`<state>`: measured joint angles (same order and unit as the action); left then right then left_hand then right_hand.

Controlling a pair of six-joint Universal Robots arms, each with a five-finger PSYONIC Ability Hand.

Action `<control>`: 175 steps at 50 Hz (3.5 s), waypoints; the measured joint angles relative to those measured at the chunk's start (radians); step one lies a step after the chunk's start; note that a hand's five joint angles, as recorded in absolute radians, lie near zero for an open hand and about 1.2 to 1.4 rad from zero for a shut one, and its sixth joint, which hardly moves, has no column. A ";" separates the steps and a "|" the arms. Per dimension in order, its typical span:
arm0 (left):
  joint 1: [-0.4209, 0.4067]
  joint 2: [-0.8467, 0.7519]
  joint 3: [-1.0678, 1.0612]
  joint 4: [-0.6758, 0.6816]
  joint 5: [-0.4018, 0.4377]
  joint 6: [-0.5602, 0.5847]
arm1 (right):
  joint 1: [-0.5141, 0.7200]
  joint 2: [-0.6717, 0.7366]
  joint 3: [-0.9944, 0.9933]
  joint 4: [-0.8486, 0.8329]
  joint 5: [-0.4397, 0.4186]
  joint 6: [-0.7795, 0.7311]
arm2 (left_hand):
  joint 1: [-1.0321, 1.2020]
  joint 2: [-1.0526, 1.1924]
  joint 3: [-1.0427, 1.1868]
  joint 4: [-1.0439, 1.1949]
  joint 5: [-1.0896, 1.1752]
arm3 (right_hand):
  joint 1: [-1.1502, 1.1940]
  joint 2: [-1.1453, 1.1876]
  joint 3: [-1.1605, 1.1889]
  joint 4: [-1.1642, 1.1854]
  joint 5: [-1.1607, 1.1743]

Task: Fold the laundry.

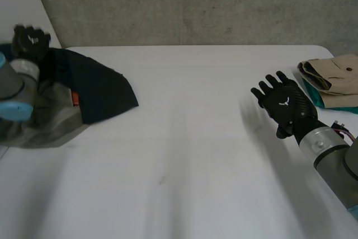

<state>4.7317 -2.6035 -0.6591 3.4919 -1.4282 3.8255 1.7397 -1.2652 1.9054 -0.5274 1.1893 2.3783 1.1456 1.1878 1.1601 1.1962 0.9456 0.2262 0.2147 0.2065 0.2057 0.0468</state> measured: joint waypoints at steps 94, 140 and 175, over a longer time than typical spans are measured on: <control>-0.173 0.883 -1.095 -0.150 0.087 -0.336 | 0.571 0.180 -0.587 0.480 0.150 -0.150 | -0.914 -0.957 -0.918 -0.966 -0.892 | 0.000 0.000 0.000 0.000 0.000; -0.218 1.026 -1.162 -0.086 0.099 -0.481 | 0.157 0.005 -0.437 0.474 0.355 0.330 | -0.914 -0.957 -0.918 -0.966 -0.892 | 0.874 0.957 0.971 0.990 0.927; -0.610 0.394 -0.548 -0.228 0.012 -0.381 | 0.119 -0.151 -0.363 0.619 0.215 -0.011 | -0.914 -0.957 -0.918 -0.966 -0.892 | -0.003 -0.003 -0.001 -0.001 -0.002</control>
<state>4.1217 -2.2096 -1.2072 3.2635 -1.4158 3.4443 1.8592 -1.4161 1.5420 0.0919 1.4047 2.3675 0.2319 0.2310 0.2421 0.2303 0.0531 0.2234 0.2115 0.2056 0.2049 0.0448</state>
